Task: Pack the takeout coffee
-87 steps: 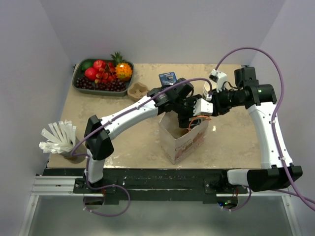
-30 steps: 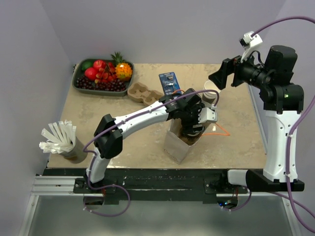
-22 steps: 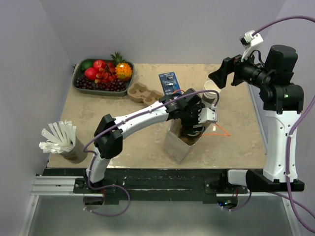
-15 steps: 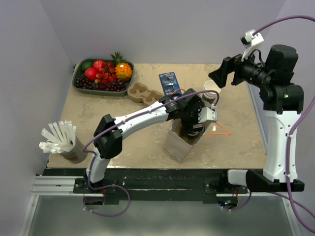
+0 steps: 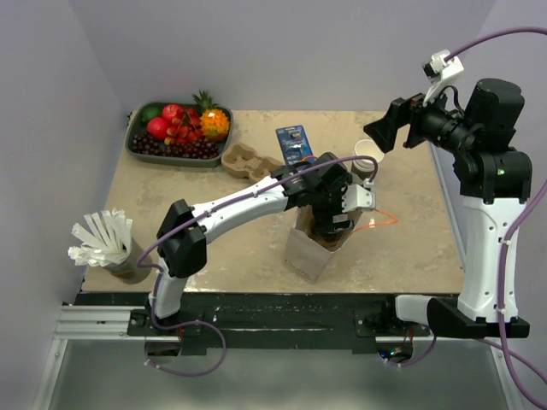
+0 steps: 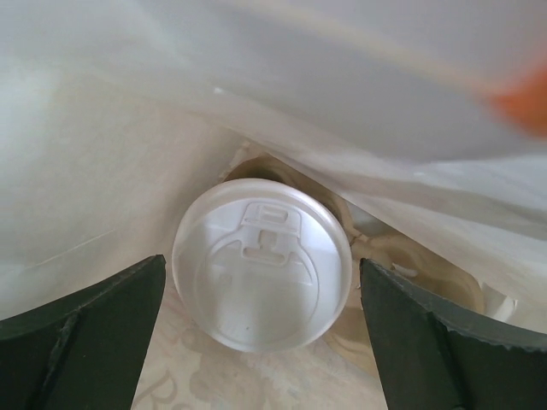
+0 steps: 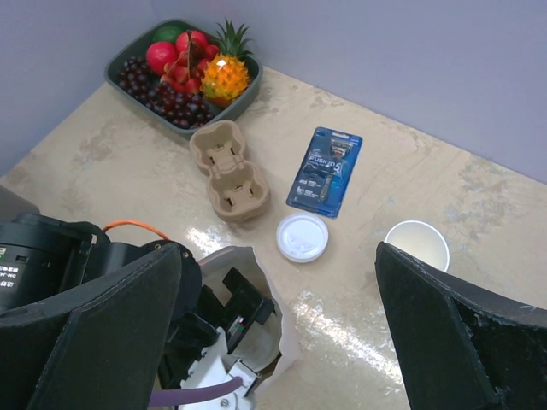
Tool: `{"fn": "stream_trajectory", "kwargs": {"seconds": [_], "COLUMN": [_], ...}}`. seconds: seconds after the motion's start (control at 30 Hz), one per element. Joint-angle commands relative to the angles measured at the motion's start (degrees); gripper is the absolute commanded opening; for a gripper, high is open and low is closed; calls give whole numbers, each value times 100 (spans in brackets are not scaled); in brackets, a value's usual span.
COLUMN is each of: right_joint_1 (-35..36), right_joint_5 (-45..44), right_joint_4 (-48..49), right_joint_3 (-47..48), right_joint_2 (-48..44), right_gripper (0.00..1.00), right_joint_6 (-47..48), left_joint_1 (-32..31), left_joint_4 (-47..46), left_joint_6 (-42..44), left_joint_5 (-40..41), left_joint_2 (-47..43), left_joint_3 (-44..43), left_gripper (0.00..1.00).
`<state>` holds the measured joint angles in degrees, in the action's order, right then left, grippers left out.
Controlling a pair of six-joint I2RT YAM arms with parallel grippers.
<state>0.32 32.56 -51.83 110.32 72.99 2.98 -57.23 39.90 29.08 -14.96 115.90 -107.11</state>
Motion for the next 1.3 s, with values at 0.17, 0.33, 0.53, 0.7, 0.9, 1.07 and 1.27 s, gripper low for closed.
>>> {"fn": "stream_trajectory", "kwargs": {"seconds": [0.17, 0.33, 0.53, 0.7, 0.9, 1.07, 1.27], "right_joint_1": [-14, -14, -14, -14, -14, -14, -14], "right_joint_5": [23, 32, 49, 32, -12, -74, -118], "right_joint_4": [200, 235, 323, 358, 393, 455, 464], "right_joint_3": [156, 95, 25, -37, -46, -46, 51], "right_joint_2": [-145, -154, -136, -154, -162, -154, -119], "right_gripper": [99, 99, 99, 99, 99, 99, 99], "right_joint_6": [-105, -123, -158, -175, -202, -254, -254], "left_joint_1": [37, 37, 37, 46, 116, 133, 265], "left_joint_4": [-342, -474, -518, -676, -1036, -1292, -1738], "left_joint_6": [-157, -157, -96, -104, -245, -359, -640], "left_joint_5": [-235, -323, -350, -367, -586, -675, -893], "left_joint_2": [-559, -674, -735, -884, -1157, -1350, -1762], "left_joint_3": [155, 199, 208, 173, 190, 252, 322], "left_gripper": [99, 99, 99, 99, 99, 99, 99]}}
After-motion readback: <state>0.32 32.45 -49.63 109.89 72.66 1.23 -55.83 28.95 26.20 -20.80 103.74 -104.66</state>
